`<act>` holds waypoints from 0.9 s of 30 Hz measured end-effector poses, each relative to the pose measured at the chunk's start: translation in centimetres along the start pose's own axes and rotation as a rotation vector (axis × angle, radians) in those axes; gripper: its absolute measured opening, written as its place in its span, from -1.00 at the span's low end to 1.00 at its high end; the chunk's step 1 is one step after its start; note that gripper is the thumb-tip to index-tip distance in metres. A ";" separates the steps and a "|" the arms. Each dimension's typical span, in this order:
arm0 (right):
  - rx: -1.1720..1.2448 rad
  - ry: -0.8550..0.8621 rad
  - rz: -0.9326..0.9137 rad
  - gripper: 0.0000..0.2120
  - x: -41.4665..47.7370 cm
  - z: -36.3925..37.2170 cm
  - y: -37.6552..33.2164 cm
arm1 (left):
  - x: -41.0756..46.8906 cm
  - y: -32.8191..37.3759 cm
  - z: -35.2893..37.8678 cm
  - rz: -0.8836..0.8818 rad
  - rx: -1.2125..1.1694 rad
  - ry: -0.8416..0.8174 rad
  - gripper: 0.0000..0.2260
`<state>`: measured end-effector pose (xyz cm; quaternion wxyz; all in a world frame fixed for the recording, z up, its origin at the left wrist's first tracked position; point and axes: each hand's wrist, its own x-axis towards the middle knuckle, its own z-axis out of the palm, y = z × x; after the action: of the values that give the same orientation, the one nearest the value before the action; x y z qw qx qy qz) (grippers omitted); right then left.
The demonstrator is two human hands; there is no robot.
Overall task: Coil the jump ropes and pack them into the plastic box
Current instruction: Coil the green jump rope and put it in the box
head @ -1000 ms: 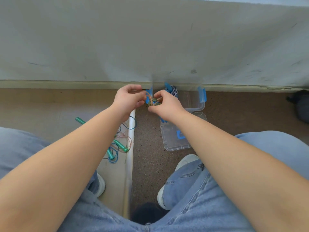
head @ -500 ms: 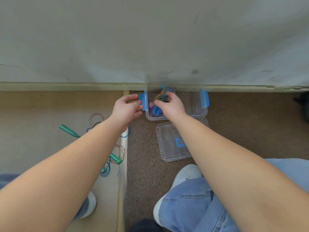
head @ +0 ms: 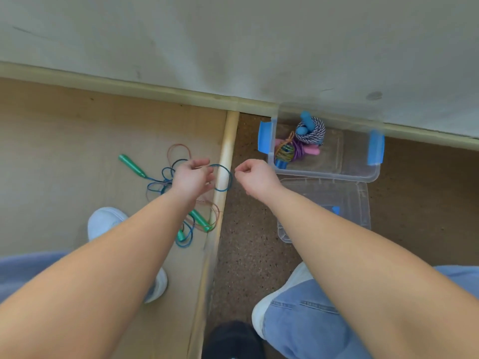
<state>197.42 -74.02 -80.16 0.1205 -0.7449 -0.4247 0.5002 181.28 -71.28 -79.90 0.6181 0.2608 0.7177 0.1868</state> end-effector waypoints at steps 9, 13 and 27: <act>-0.178 -0.115 -0.008 -0.72 4.4 6.5 -2.0 | 4.7 -2.0 -5.8 0.116 0.430 0.352 -0.59; -0.263 -0.189 -0.112 -0.60 5.8 9.6 -3.0 | 6.6 -2.6 -7.5 0.027 0.660 0.442 -0.46; -0.864 -0.110 -0.071 -0.73 7.5 10.2 -1.2 | 10.8 -5.8 -10.2 0.212 1.478 0.230 -0.76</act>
<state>189.21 -70.11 -89.07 -0.2077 -0.6842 -0.6261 0.3111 169.34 -68.80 -90.17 0.1823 0.6539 0.6871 -0.2588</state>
